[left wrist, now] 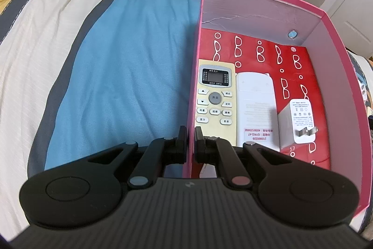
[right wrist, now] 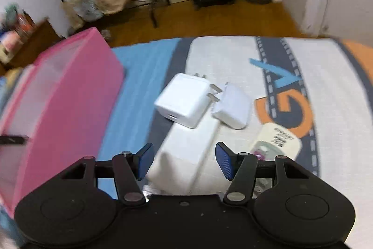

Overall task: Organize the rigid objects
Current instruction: 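Grasp the white cube charger on the bed with the right gripper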

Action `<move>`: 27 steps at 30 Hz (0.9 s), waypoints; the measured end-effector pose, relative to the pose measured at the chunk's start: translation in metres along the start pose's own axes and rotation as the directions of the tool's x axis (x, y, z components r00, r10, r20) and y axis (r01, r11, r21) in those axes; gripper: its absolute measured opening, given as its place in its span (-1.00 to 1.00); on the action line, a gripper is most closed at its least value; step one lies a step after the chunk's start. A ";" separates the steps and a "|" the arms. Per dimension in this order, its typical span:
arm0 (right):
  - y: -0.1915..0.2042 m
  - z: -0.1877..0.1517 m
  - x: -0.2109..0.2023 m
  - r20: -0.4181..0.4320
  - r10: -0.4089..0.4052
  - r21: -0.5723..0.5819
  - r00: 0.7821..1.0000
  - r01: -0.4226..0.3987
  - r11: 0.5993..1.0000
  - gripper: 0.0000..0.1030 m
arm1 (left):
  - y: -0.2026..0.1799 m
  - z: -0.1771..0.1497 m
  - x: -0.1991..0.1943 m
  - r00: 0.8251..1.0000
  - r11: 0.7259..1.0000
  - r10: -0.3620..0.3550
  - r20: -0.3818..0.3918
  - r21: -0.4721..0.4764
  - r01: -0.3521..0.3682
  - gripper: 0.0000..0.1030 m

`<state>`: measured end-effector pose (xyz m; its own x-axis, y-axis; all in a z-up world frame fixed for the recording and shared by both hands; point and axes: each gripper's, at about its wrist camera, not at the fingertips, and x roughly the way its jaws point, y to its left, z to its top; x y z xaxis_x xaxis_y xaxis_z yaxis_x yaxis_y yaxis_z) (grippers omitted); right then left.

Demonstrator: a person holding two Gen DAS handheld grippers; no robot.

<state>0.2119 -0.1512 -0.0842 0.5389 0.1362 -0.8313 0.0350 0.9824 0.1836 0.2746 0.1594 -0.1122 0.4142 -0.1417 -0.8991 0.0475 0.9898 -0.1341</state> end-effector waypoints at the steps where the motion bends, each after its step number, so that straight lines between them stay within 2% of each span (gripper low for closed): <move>1: 0.004 -0.001 -0.001 0.020 -0.012 -0.022 1.000 0.012 1.000 0.23 | -0.001 0.000 0.000 1.000 1.000 0.001 0.000 0.002 -0.001 -0.91; 5: 0.012 0.006 -0.003 0.105 -0.004 -0.119 0.994 0.017 0.993 0.30 | 0.000 -0.001 -0.001 1.000 1.000 -0.002 0.002 0.006 0.002 -0.91; 7: 0.018 0.015 0.004 0.155 -0.006 -0.208 0.988 0.039 0.977 0.33 | 0.001 0.000 -0.001 1.000 1.000 -0.006 0.003 0.001 0.006 -0.91; 9: 0.029 0.024 0.007 0.187 -0.006 -0.356 0.982 0.074 0.932 0.33 | 0.001 0.000 -0.001 1.000 1.000 -0.009 0.003 -0.001 0.009 -0.91; 10: 0.033 0.028 0.011 0.174 0.002 -0.428 0.985 0.074 0.901 0.31 | 0.001 0.000 -0.001 1.000 1.000 -0.010 0.004 -0.001 0.010 -0.91; 13: 0.035 0.044 0.023 0.107 0.057 -0.548 0.993 0.011 0.836 0.31 | 0.003 -0.001 -0.001 1.000 1.000 -0.017 0.004 -0.005 0.017 -0.90; 16: 0.026 0.056 0.039 0.032 0.083 -0.576 0.996 -0.050 0.816 0.32 | 0.004 0.000 0.001 1.000 1.000 -0.020 -0.002 -0.013 0.020 -0.90; 20: 0.021 0.046 0.046 0.041 0.055 -0.596 0.998 -0.020 0.803 0.44 | 0.003 0.002 0.002 1.000 1.000 -0.014 -0.001 -0.012 0.014 -0.90; 23: 0.015 0.038 0.047 0.047 0.053 -0.552 0.997 -0.019 0.834 0.42 | 0.000 0.003 0.002 1.000 1.000 -0.002 0.004 -0.001 0.002 -0.90; 25: 0.017 0.034 0.044 0.057 0.066 -0.547 0.996 -0.024 0.837 0.24 | 0.000 0.003 0.002 1.000 1.000 -0.001 0.005 -0.002 0.001 -0.90; 27: 0.020 0.035 0.040 0.027 0.068 -0.524 0.997 -0.044 0.851 0.22 | 0.000 0.002 0.001 1.000 1.000 -0.005 0.007 -0.002 0.005 -0.90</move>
<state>0.2636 -0.1303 -0.0959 0.5628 0.1992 -0.8022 -0.4346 0.8969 -0.0822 0.2769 0.1593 -0.1127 0.4206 -0.1469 -0.8953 0.0480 0.9890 -0.1397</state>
